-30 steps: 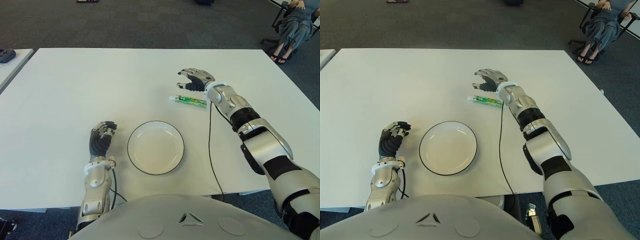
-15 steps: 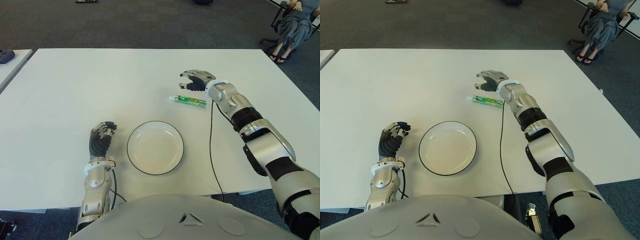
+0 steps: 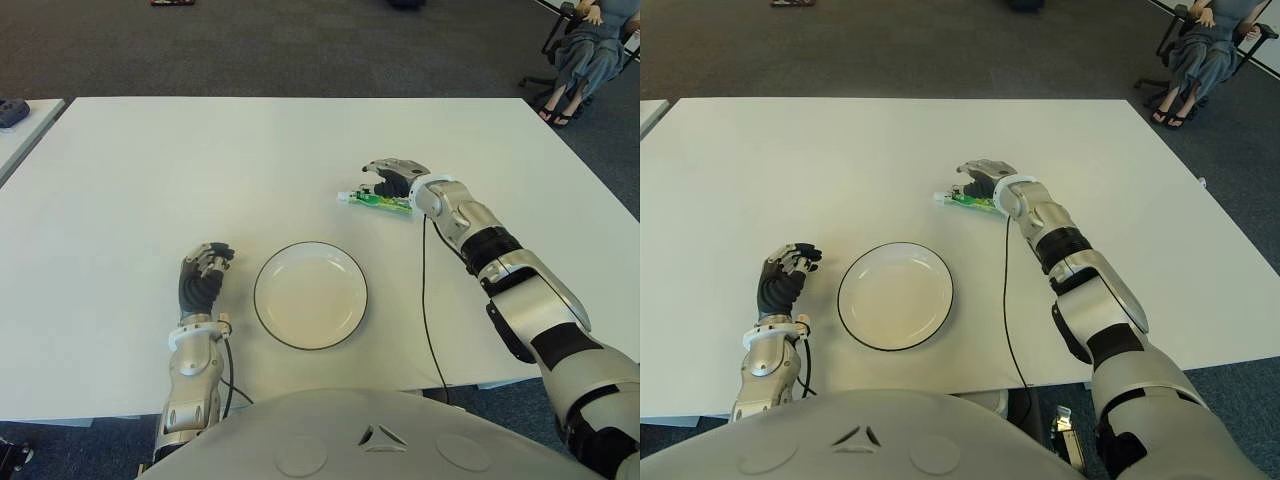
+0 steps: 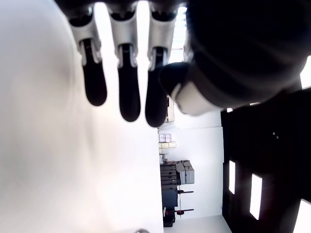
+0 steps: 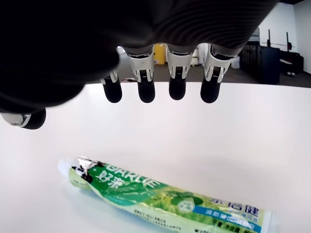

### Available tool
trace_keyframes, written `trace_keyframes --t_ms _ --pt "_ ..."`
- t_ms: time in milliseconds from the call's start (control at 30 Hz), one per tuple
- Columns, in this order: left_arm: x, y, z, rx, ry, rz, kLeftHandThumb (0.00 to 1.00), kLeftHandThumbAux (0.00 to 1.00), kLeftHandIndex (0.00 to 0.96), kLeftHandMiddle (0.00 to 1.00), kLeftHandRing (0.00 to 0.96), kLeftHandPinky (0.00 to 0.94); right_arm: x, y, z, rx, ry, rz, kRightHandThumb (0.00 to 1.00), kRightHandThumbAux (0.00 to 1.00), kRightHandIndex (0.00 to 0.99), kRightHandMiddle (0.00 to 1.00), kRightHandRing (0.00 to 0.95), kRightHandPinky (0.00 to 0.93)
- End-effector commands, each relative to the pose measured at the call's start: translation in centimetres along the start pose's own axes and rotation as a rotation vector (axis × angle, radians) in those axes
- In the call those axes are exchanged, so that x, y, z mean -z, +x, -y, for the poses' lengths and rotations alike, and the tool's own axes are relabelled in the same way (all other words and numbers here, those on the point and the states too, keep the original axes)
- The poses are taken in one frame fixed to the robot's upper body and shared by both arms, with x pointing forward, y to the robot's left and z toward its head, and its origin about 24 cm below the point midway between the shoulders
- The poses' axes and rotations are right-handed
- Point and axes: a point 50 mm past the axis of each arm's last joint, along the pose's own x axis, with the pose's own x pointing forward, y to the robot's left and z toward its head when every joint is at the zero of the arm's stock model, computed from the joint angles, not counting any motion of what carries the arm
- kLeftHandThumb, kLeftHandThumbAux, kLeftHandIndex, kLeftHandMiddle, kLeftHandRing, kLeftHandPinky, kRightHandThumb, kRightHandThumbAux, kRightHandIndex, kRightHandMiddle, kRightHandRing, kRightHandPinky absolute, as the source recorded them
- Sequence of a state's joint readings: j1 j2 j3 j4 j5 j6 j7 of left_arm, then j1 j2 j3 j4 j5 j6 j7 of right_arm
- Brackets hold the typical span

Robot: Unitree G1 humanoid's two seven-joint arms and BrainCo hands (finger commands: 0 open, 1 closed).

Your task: Put the toothpaste on the table into the plate.

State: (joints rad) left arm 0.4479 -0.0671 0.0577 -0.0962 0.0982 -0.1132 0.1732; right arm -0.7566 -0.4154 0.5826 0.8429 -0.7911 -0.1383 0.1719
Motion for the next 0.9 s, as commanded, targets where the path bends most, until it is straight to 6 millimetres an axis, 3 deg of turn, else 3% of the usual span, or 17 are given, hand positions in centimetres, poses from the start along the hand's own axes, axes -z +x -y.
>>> trace_keyframes --t_ms 33,633,900 --pt "0.2 -0.2 0.2 0.001 -0.003 -0.009 0.709 0.718 0.427 0.447 0.415 0.39 0.1 0.0 -0.9 -0.027 -0.014 -0.017 0.473 0.106 0.0 0.0 0.0 0.0" --pt "0.2 -1.4 -0.3 -0.005 -0.01 -0.006 0.706 0.721 0.426 0.425 0.381 0.336 0.7 0.0 -4.1 -0.048 -0.01 -0.057 0.526 0.14 0.0 0.0 0.0 0.0" --pt "0.4 -1.9 -0.7 -0.02 0.01 -0.024 0.706 0.722 0.425 0.441 0.394 0.366 0.5 0.2 -5.0 -0.06 0.021 -0.065 0.527 0.143 0.0 0.0 0.0 0.0"
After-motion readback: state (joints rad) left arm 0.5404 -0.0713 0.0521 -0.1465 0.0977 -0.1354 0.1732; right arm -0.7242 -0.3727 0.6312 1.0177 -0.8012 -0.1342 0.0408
